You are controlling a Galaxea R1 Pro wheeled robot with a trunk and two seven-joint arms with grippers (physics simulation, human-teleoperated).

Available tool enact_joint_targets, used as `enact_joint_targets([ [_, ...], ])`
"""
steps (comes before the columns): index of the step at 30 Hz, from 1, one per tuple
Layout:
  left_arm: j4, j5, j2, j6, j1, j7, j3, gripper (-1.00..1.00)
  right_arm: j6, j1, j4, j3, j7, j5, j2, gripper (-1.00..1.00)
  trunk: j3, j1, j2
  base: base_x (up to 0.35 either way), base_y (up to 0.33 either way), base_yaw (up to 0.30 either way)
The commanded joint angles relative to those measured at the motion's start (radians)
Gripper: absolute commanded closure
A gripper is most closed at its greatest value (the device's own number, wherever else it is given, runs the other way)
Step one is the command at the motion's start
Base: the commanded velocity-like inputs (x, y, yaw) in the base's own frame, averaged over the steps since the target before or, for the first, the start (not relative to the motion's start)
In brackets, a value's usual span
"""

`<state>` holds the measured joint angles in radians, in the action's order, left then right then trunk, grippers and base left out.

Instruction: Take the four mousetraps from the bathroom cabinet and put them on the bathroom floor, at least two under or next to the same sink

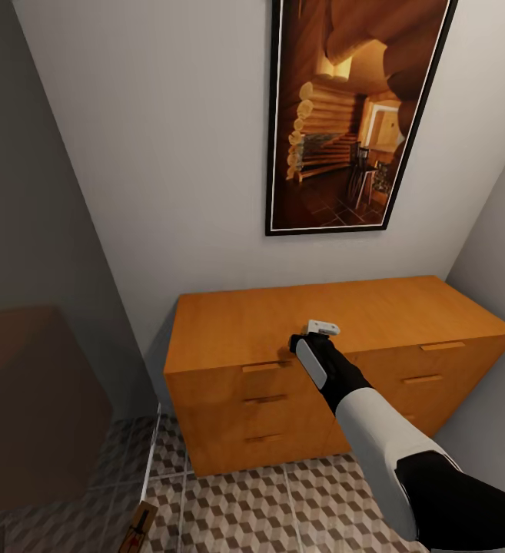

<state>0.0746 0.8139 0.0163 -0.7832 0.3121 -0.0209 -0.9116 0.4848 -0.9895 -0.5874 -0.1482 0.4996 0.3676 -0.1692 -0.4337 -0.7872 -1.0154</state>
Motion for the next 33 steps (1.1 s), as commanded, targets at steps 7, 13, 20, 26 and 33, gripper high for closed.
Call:
enact_joint_targets([
  [7, 0.002, -0.001, 0.0, -0.003, 0.001, -0.007, -0.007, 1.0, 0.0, 0.0, 0.0, -0.004, 0.008, 0.03, 0.003, 1.0, -0.001, 0.0, -0.001, 0.0, 0.0, 0.0],
  [13, 0.002, -0.001, -0.001, -0.003, 0.001, -0.007, -0.007, 1.0, 0.0, 0.0, 0.008, -0.004, 0.008, 0.03, 0.004, 1.0, -0.001, 0.0, -0.001, 0.0, 0.0, 0.0],
  [20, 0.002, -0.001, -0.001, -0.003, 0.001, -0.007, -0.007, 1.0, 0.0, 0.0, 0.021, -0.004, 0.007, 0.03, 0.004, 1.0, -0.001, 0.0, -0.001, 0.0, 0.0, 0.0],
  [26, 0.002, -0.001, 0.0, -0.004, 0.001, -0.007, -0.007, 1.0, -0.001, 0.0, 0.02, -0.005, 0.007, 0.029, 0.004, 1.0, -0.001, 0.0, -0.001, 0.0, 0.0, 0.0],
  [33, 0.002, -0.001, 0.0, -0.003, 0.001, -0.007, -0.007, 1.0, 0.0, 0.0, 0.005, -0.004, 0.039, 0.027, 0.014, 1.0, -0.001, 0.0, -0.001, 0.0, 0.0, 0.0],
])
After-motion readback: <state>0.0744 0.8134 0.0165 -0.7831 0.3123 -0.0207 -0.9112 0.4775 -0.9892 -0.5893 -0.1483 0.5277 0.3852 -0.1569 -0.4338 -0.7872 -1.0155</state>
